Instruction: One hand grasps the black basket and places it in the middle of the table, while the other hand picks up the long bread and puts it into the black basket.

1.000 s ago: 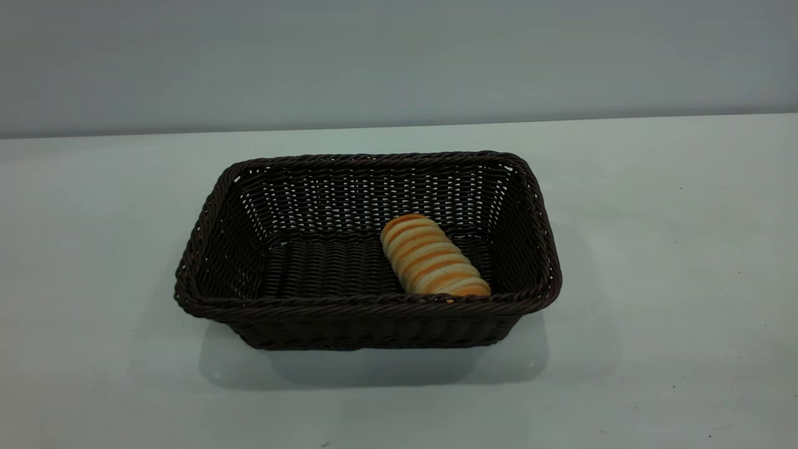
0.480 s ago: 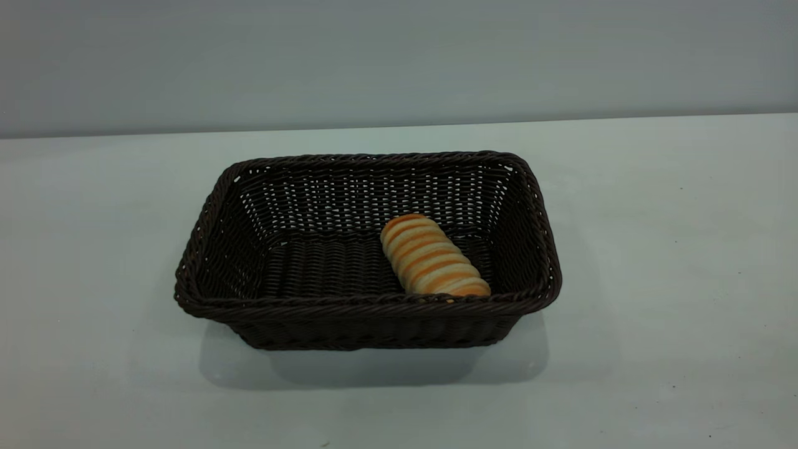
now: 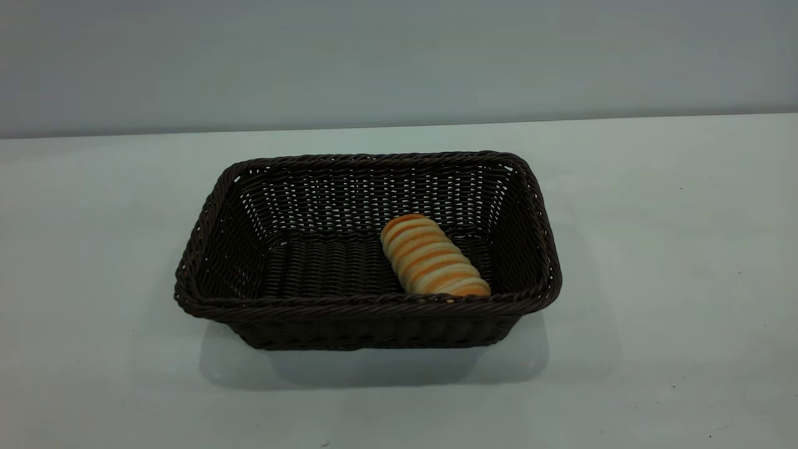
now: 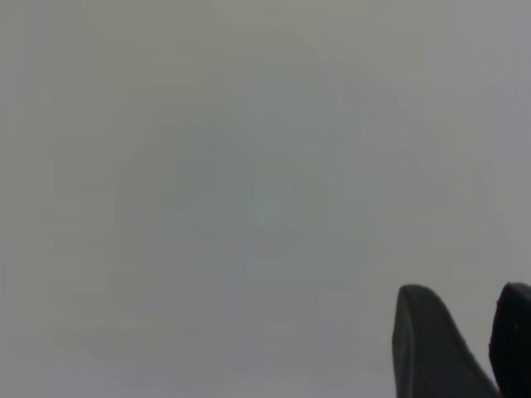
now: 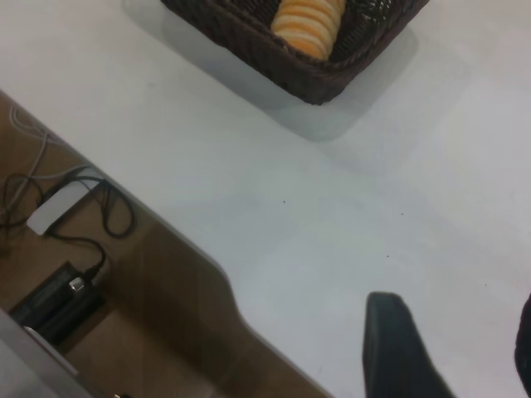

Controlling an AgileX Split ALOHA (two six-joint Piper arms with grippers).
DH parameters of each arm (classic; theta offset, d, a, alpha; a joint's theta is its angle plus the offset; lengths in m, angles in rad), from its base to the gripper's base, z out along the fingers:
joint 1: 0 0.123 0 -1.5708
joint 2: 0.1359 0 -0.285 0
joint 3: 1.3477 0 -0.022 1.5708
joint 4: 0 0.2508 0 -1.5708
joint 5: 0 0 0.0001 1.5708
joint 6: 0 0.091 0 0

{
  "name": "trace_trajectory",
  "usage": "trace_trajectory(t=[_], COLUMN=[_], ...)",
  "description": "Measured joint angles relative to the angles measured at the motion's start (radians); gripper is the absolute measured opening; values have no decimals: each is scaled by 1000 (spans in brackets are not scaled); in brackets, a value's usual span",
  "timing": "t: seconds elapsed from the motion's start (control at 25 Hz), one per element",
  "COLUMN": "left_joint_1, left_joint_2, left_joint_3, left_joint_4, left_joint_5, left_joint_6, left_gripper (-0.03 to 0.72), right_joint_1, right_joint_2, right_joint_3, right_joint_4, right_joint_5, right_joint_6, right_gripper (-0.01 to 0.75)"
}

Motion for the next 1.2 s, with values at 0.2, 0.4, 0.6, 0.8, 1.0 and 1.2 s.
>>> trace_trajectory(t=[0.2,0.4,0.6,0.8,1.0,1.2], left_joint_1=[0,0,0,0,0,0], left_joint_2=[0,0,0,0,0,0], left_joint_3=[0,0,0,0,0,0], left_joint_4=[-217,-378,-453,-472,-472,-472], left_joint_5=[112,265,460,662,826,937], left_joint_6=[196,354,395,397,397,397], left_gripper=[258,258,258,258,258,258], right_joint_1=[0,0,0,0,0,0], right_joint_2=[0,0,0,0,0,0], right_joint_3=[0,0,0,0,0,0], right_joint_4=[0,0,0,0,0,0], right_joint_5=[0,0,0,0,0,0], right_joint_6=[0,0,0,0,0,0], right_gripper=[334,334,334,334,334,334])
